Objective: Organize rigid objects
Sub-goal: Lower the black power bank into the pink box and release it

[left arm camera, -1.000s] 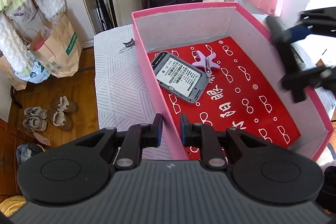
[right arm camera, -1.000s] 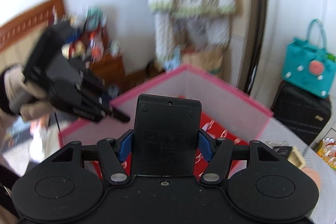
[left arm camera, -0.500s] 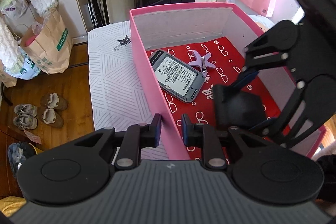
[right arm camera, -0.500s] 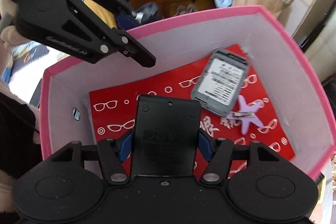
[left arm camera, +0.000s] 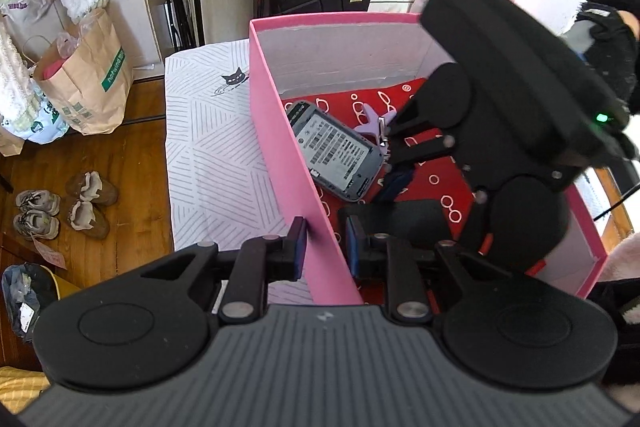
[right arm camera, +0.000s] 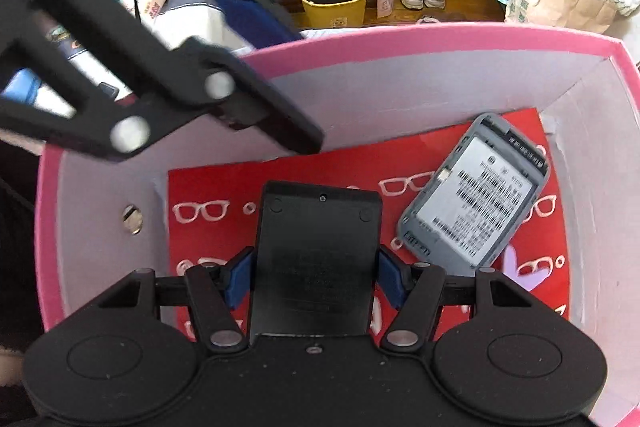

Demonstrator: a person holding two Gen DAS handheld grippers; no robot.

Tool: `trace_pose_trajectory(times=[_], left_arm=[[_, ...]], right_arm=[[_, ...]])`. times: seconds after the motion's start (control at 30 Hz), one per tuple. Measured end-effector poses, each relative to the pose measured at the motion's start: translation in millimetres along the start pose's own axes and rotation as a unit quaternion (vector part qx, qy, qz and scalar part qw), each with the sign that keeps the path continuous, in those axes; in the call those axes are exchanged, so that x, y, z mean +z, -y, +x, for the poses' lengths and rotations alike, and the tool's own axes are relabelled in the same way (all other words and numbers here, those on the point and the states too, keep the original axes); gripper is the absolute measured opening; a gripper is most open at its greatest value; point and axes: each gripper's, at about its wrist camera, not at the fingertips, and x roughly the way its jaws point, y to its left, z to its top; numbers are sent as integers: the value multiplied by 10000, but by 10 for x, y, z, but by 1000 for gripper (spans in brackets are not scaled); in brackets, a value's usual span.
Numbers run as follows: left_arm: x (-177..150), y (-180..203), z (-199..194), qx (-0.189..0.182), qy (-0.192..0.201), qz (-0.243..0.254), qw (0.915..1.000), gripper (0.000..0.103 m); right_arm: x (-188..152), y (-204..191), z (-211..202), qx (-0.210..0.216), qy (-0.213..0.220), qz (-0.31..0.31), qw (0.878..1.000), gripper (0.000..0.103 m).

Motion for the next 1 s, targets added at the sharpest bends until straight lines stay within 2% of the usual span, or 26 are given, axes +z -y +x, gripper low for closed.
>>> trace_pose_trajectory(times=[0.33,0.47,0.57,0.67,0.73,0.8,0.9,1.0], left_arm=[[-14,-45,-91,-139,56,116,9998,18],[18,-22,-103,-115,-35,234,9997,18],[21,-2,-97,-41,-77,280,9996,18],[20,20,-90,40,-100,264,9996,18],[9,34,-76,100,-105,198,9997,18],[-14,62,-48,171,-137,146,9997,18],[-38,124,8,335,-289,185,9988,18],[-34,182,38,523,-319,208,9979,18]], right_arm=[[-57,-98,-88,-487,165,-158,9986,70],[-242,-68,-449,-278,822,374,9955,71],[-514,-110,-798,-429,1561,781,9837,71],[-885,-180,-1064,-725,2294,1301,9619,72],[-1146,-187,-1168,-969,2756,1745,9403,72],[-1444,-201,-1257,-1265,3190,2173,9138,72],[-1853,-204,-1342,-1653,3514,2789,8783,73],[-2303,-227,-1447,-2092,3814,3325,8368,74]])
